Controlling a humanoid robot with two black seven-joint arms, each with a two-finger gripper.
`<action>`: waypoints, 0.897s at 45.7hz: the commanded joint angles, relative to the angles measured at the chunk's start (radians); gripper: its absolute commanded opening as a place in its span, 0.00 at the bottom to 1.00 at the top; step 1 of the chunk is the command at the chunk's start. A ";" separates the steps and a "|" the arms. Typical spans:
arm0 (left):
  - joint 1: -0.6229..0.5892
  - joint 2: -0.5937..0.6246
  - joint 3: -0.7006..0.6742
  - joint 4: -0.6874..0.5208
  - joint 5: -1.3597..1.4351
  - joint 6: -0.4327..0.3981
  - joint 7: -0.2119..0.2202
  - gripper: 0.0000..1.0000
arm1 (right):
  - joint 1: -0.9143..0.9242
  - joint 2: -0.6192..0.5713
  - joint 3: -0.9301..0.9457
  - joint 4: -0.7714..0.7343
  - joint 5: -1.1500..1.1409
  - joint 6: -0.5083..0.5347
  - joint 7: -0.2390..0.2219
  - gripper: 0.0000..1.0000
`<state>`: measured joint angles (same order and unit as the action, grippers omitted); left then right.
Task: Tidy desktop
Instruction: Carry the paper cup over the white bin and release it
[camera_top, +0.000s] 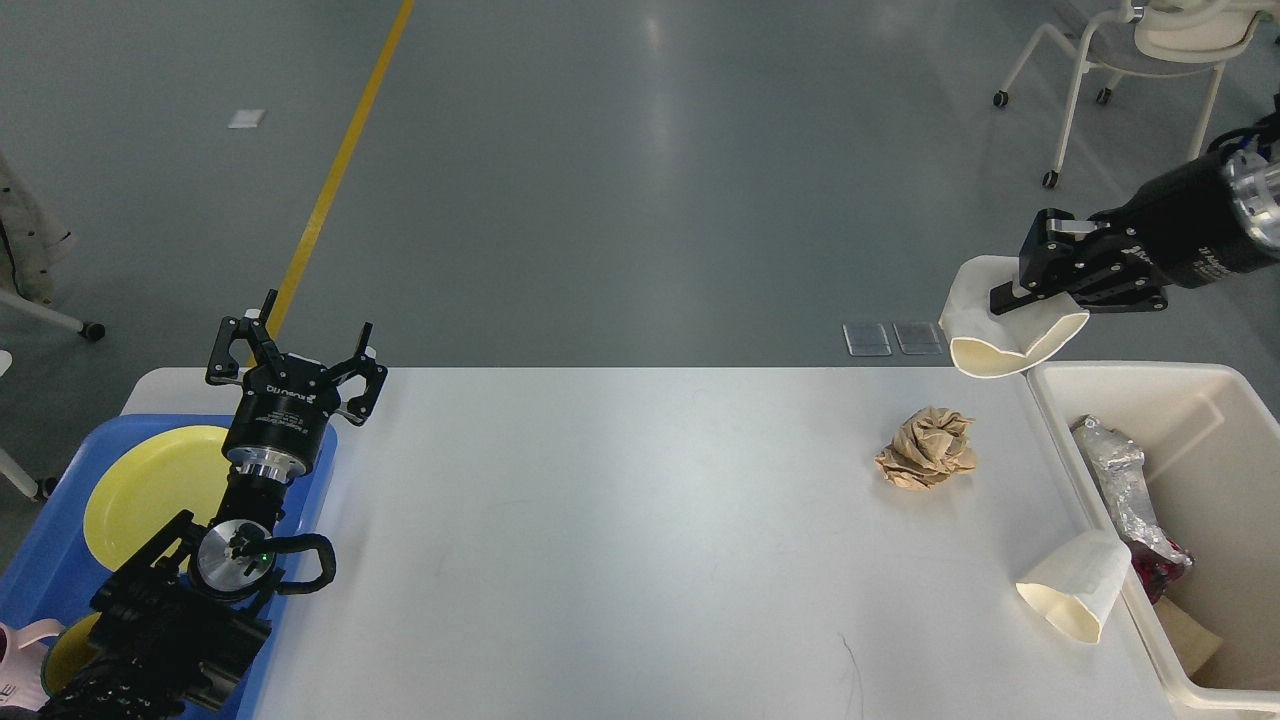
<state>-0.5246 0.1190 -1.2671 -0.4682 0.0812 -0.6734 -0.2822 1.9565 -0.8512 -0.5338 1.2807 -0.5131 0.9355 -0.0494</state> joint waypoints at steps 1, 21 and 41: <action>0.000 -0.001 0.000 0.000 0.000 0.000 0.000 0.97 | 0.116 0.075 -0.043 0.121 -0.025 0.024 -0.007 0.00; 0.000 -0.001 0.000 0.000 0.000 0.000 0.000 0.97 | 0.078 0.120 -0.236 0.045 -0.054 -0.095 -0.013 0.00; 0.000 0.001 0.000 0.000 0.000 0.000 0.000 0.97 | -0.576 0.075 -0.198 -0.713 -0.055 -0.561 -0.006 0.00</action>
<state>-0.5246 0.1190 -1.2670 -0.4677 0.0813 -0.6734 -0.2822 1.5837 -0.8100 -0.7675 0.7834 -0.5940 0.5443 -0.0588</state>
